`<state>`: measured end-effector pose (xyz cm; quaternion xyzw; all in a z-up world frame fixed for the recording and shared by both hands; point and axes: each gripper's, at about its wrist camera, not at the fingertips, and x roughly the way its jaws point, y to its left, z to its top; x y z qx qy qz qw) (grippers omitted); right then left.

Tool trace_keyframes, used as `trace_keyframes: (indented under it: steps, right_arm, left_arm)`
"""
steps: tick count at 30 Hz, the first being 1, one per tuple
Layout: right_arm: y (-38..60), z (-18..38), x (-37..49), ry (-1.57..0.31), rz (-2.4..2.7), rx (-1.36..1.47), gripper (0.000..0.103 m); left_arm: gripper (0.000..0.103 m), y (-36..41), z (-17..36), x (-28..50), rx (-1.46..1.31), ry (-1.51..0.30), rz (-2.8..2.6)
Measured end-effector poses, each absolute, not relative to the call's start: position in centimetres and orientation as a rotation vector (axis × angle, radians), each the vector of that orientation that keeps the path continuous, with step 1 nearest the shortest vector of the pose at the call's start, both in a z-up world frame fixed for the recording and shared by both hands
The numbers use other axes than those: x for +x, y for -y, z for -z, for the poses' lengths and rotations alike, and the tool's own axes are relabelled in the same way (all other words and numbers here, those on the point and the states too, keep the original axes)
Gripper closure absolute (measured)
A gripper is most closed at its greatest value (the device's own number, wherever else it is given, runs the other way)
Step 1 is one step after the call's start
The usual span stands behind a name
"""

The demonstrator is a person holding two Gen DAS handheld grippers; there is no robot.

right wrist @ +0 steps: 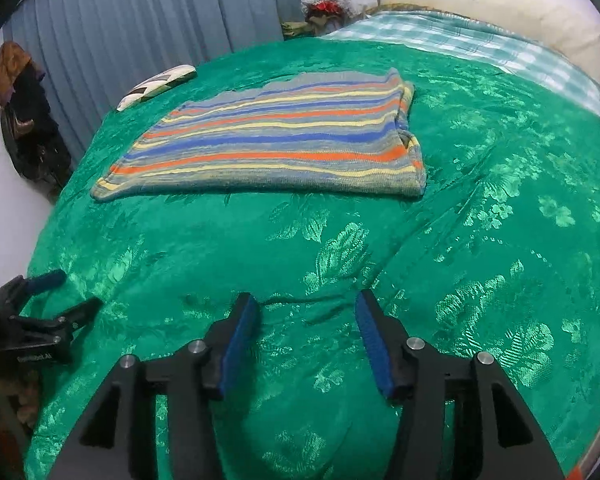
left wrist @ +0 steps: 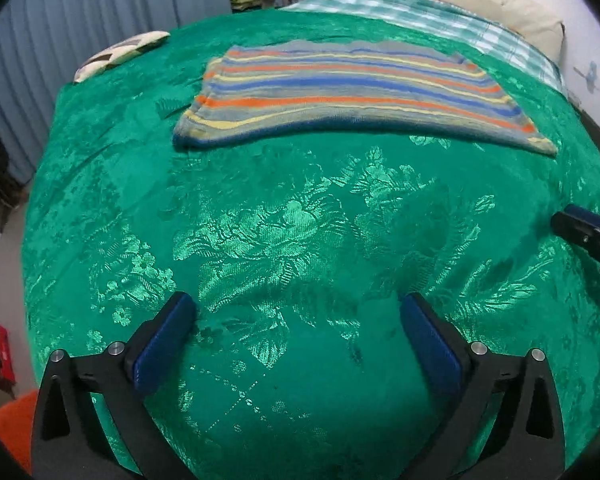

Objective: Fold small clothes

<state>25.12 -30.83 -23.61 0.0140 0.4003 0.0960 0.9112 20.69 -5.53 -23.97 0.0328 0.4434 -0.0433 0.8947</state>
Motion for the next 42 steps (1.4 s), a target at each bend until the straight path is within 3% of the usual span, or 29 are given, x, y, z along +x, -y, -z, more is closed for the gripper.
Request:
trace_keyframes:
  steps: [19,22,27,34,36,40,41,42]
  right_arm:
    - [30.4,23.2,25.0,-0.824,-0.186,0.003,0.049]
    - [30.7,22.6,24.9,-0.850,-0.212,0.020,0.046]
    - [35.1,19.5,25.6,-0.882,-0.312,0.205,0.044]
    - [43.3,15.5,37.7,-0.920,-0.328,0.322,0.044]
    - [44.8,16.0,41.7,-0.960,-0.367,0.368,0.044]
    - [46.7,18.5,48.3,-1.036,-0.387,0.479,0.044]
    - [46.8,19.0,49.6,-1.044,-0.397,0.504,0.044]
    - [46.7,19.3,50.4,-1.052,-0.407,0.518,0.044]
  left_arm:
    - [0.001,6.4,23.4,20.2,0.098,-0.927,0.081]
    - [0.002,7.3,21.8,19.3,0.164,-0.950,0.120]
    - [0.002,12.1,16.9,19.3,0.199,-0.850,0.352]
    - [0.003,24.8,15.9,27.5,0.253,-0.797,0.612]
    - [0.012,27.6,16.7,29.7,0.251,-0.822,0.658]
    - [0.014,31.6,19.4,32.9,0.291,-0.906,0.649]
    - [0.018,32.0,20.0,33.4,0.301,-0.917,0.633]
    - [0.030,32.1,20.5,33.9,0.292,-0.925,0.618]
